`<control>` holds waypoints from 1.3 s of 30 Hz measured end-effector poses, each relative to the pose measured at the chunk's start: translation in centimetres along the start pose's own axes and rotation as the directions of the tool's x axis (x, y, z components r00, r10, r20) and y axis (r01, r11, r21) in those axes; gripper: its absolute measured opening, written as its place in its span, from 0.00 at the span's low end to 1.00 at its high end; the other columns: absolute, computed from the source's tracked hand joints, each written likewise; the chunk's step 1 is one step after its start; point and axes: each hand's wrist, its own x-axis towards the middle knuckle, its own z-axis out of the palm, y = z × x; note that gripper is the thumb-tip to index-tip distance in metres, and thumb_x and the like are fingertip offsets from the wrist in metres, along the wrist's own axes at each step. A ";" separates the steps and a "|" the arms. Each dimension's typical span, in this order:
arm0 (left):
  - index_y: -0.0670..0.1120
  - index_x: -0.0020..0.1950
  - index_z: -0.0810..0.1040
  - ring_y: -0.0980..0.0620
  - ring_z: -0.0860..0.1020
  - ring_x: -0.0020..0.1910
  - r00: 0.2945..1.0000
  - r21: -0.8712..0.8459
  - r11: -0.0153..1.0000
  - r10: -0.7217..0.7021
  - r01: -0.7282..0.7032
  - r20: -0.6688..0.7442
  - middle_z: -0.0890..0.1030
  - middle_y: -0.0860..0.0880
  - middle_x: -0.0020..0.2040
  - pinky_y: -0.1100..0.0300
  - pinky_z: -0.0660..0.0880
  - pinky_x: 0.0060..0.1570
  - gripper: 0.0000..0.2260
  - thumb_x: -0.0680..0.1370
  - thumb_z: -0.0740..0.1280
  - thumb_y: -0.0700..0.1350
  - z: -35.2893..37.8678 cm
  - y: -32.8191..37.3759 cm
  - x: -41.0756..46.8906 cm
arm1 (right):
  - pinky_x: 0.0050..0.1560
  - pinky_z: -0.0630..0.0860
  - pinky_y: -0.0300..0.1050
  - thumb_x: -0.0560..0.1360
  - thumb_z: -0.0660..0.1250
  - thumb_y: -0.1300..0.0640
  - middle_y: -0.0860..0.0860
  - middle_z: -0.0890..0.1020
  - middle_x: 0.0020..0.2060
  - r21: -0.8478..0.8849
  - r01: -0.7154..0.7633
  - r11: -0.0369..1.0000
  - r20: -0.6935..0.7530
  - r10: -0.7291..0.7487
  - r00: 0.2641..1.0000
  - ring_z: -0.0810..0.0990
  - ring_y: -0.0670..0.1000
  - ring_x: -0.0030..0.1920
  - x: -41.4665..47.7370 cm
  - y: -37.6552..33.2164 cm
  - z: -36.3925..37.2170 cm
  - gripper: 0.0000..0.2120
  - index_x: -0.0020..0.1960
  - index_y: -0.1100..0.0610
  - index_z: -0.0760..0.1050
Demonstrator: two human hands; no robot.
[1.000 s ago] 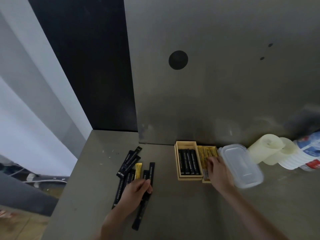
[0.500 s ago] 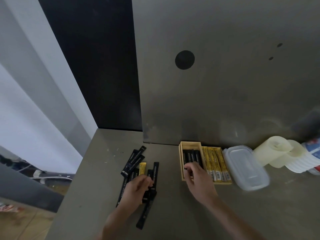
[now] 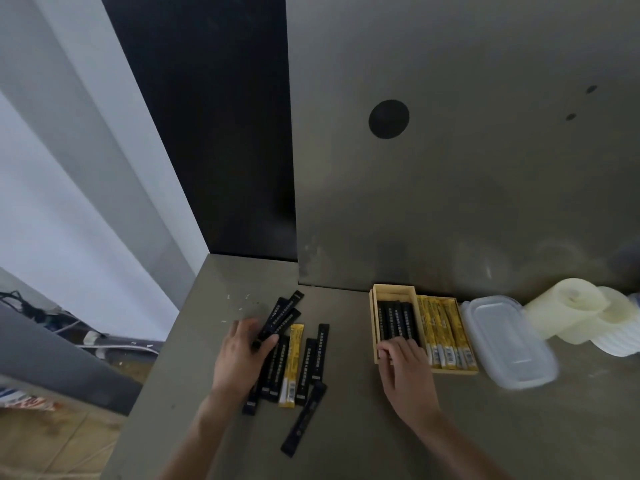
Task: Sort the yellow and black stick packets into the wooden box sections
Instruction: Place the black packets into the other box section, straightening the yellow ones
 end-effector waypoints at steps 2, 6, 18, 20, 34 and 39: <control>0.54 0.67 0.69 0.51 0.74 0.61 0.997 0.087 0.996 0.015 -0.022 0.082 0.73 0.54 0.60 0.50 0.76 0.59 0.25 0.75 0.66 0.64 0.5 0.7 1.0 | 0.50 0.74 0.40 0.81 0.59 0.53 0.44 0.77 0.49 -0.014 -0.006 1.000 0.004 0.006 1.000 0.73 0.42 0.49 -0.2 0.0 0.0 0.06 0.53 0.49 0.75; 0.50 0.70 0.66 0.49 0.72 0.64 0.992 0.170 0.985 0.016 -0.038 0.129 0.72 0.50 0.63 0.49 0.76 0.60 0.27 0.76 0.67 0.61 1.3 2.2 1.9 | 0.51 0.74 0.41 0.78 0.67 0.56 0.44 0.77 0.50 -0.041 -0.002 0.999 0.016 0.002 1.000 0.74 0.43 0.50 -0.5 0.1 0.0 0.06 0.53 0.49 0.74; 0.48 0.56 0.71 0.50 0.76 0.52 0.992 0.280 0.959 0.002 -0.038 0.129 0.79 0.48 0.53 0.52 0.77 0.53 0.12 0.84 0.53 0.53 1.1 1.6 0.7 | 0.52 0.76 0.42 0.75 0.69 0.55 0.41 0.76 0.49 0.010 -0.009 1.000 0.040 0.009 0.999 0.74 0.42 0.50 0.1 -0.1 -0.4 0.08 0.53 0.47 0.73; 0.49 0.55 0.69 0.50 0.78 0.50 0.995 0.275 0.960 0.032 -0.056 0.090 0.79 0.49 0.51 0.52 0.77 0.51 0.11 0.85 0.52 0.53 0.8 1.6 -0.2 | 0.51 0.77 0.43 0.75 0.69 0.55 0.41 0.76 0.49 0.035 -0.023 0.999 0.043 0.021 0.999 0.74 0.42 0.50 0.3 -0.3 -0.6 0.09 0.53 0.47 0.73; 0.59 0.49 0.65 0.57 0.78 0.32 0.902 -0.173 0.924 0.374 -0.341 0.215 0.77 0.53 0.36 0.63 0.72 0.29 0.07 0.85 0.56 0.48 2.5 8.4 -4.2 | 0.52 0.79 0.39 0.79 0.66 0.40 0.48 0.85 0.49 0.672 -0.434 0.601 0.467 0.111 0.877 0.83 0.43 0.51 2.2 -8.8 -3.1 0.16 0.59 0.49 0.78; 0.56 0.50 0.71 0.60 0.79 0.36 0.881 -0.254 0.915 0.380 -0.314 0.281 0.78 0.54 0.39 0.68 0.72 0.35 0.05 0.84 0.58 0.48 2.6 9.5 -4.3 | 0.36 0.71 0.36 0.77 0.66 0.41 0.46 0.78 0.33 0.690 -0.552 0.469 0.476 0.280 0.834 0.77 0.45 0.35 2.7 -9.0 -3.4 0.21 0.48 0.61 0.80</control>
